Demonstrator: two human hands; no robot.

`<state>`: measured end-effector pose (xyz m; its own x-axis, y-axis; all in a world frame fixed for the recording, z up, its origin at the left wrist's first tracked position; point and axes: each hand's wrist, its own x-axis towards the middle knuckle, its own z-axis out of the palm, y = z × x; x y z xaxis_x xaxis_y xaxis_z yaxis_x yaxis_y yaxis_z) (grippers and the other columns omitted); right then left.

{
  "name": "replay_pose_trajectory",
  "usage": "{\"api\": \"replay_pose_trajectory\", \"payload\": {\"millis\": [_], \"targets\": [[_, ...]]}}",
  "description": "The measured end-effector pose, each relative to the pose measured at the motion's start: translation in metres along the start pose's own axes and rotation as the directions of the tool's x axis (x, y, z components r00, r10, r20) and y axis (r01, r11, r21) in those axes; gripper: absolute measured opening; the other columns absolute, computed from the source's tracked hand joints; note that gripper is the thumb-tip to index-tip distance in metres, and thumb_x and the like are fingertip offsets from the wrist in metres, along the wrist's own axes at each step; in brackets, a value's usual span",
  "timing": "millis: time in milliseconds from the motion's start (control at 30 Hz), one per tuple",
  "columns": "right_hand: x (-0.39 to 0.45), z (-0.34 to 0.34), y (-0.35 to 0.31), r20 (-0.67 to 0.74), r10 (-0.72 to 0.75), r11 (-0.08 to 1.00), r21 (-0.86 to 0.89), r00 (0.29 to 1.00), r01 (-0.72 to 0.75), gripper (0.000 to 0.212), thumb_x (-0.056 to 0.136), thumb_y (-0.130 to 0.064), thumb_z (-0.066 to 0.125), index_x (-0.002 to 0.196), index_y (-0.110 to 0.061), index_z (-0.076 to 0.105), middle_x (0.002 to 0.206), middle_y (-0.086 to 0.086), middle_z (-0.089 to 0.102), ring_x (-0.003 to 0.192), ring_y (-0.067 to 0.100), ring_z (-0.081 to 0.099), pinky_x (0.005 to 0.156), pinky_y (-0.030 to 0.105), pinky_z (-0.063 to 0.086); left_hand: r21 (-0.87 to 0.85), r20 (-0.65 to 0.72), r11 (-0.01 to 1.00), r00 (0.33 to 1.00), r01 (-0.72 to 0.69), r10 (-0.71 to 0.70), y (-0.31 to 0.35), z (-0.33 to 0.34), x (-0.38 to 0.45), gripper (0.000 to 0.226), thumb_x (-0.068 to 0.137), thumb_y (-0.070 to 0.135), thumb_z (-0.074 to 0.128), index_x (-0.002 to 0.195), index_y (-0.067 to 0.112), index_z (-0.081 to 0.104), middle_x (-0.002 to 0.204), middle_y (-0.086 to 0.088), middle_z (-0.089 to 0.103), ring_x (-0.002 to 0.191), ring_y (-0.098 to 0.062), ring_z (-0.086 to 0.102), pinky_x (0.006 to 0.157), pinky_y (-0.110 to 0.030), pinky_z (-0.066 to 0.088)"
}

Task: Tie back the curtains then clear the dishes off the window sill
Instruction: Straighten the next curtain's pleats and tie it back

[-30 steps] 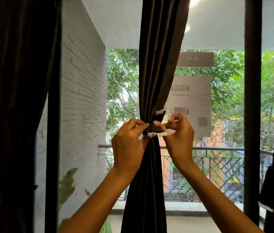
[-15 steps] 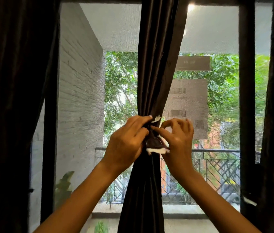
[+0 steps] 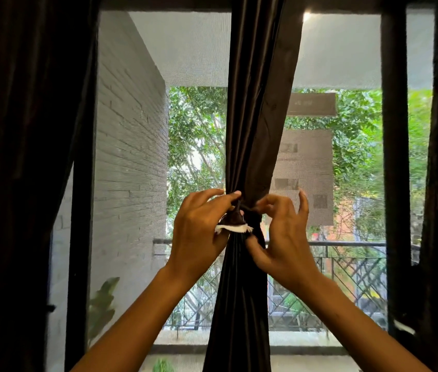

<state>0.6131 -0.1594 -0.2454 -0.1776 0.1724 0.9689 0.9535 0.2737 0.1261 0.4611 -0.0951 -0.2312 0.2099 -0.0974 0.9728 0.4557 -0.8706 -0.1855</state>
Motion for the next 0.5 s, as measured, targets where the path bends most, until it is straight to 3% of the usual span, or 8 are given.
{"api": "replay_pose_trajectory", "payload": {"millis": [100,167,300,400,500], "targets": [[0.002,-0.003,0.004,-0.037,-0.068,0.994,-0.087,0.997,0.065,0.049,0.067,-0.017,0.071,0.106,-0.014,0.042,0.102,-0.008,0.047,0.101,0.020,0.053,0.111,0.054,0.008,-0.014,-0.086,0.999,0.996,-0.031,0.029,0.008,0.002,0.000,0.017,0.086,0.020,0.059,0.092,0.009,0.070,0.112,-0.002,0.067,0.109,-0.020,0.056,0.090,-0.025,0.034],[0.004,-0.007,0.007,-0.054,-0.101,0.988,-0.123,0.993,0.094,0.047,0.064,-0.012,0.077,0.102,-0.017,0.048,0.095,-0.007,0.060,0.101,0.018,0.050,0.112,0.054,0.009,-0.052,-0.126,0.999,0.992,-0.001,-0.005,0.011,0.004,0.000,0.019,0.087,0.025,0.059,0.081,0.009,0.068,0.112,-0.005,0.065,0.107,-0.021,0.054,0.087,-0.023,0.035],[0.006,-0.015,0.017,-0.166,-0.268,0.932,-0.295,0.949,0.212,0.005,0.080,-0.014,0.072,0.084,-0.014,0.070,0.091,-0.001,0.070,0.102,0.022,0.059,0.108,0.065,0.019,-0.197,-0.140,0.972,0.978,0.126,-0.156,0.009,0.015,-0.001,0.019,0.085,0.028,0.066,0.078,0.010,0.067,0.099,-0.001,0.060,0.097,-0.017,0.053,0.078,-0.029,0.046],[0.007,-0.018,0.020,-0.232,-0.328,0.904,-0.359,0.916,0.233,0.008,0.086,-0.017,0.072,0.078,-0.014,0.074,0.094,0.002,0.071,0.102,0.026,0.060,0.106,0.065,0.022,-0.361,-0.102,0.896,0.944,0.259,-0.314,0.010,0.021,0.001,0.022,0.083,0.031,0.069,0.082,0.009,0.069,0.091,0.003,0.059,0.092,-0.013,0.057,0.076,-0.031,0.051],[0.007,-0.018,0.019,-0.254,-0.322,0.909,-0.351,0.912,0.223,0.012,0.086,-0.016,0.071,0.075,-0.015,0.073,0.086,-0.003,0.071,0.102,0.024,0.060,0.108,0.062,0.020,-0.518,-0.042,0.765,0.882,0.383,-0.470,0.017,0.020,0.003,0.015,0.080,0.028,0.073,0.084,0.013,0.070,0.088,0.001,0.065,0.087,-0.006,0.062,0.072,-0.016,0.048]]}}
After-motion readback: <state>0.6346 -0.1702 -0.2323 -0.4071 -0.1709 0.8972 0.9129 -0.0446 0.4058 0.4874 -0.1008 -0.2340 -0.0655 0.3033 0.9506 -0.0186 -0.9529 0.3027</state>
